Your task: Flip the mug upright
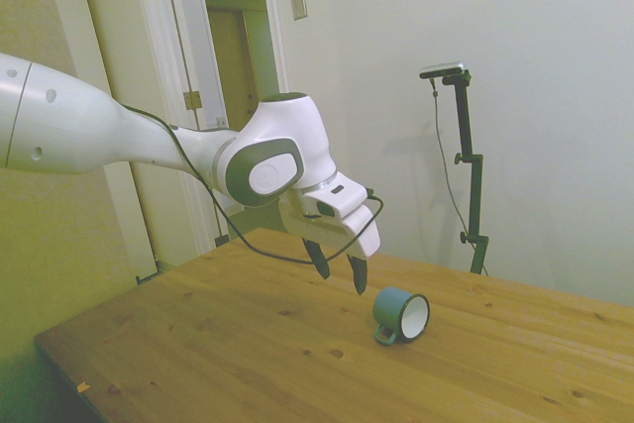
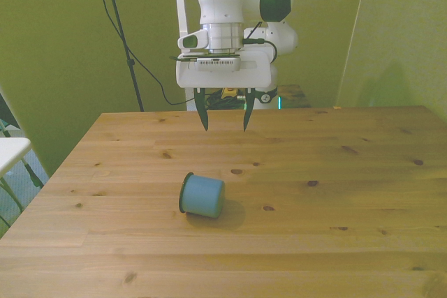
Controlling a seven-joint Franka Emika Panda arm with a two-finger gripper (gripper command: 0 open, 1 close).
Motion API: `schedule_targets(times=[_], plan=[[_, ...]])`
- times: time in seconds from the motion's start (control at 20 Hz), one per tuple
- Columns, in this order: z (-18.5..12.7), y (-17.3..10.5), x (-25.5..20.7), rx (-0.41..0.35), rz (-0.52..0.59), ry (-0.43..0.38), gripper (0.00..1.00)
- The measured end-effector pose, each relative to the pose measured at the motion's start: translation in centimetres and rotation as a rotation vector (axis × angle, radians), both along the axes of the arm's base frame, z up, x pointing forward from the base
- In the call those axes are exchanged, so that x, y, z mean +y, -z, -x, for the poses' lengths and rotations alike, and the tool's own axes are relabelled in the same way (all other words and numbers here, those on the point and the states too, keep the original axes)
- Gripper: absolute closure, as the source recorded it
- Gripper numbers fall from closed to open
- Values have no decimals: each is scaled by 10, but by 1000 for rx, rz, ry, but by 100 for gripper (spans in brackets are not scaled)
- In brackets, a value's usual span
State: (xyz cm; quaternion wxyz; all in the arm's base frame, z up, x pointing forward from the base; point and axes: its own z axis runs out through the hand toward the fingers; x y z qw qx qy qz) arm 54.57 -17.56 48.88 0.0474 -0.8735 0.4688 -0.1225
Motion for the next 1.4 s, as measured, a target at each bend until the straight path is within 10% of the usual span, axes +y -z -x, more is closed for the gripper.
schedule_targets(times=[0.65,1.4], plan=[[-35,9,-136,-91,-112,86,0],[-80,58,-148,-60,-262,18,0]])
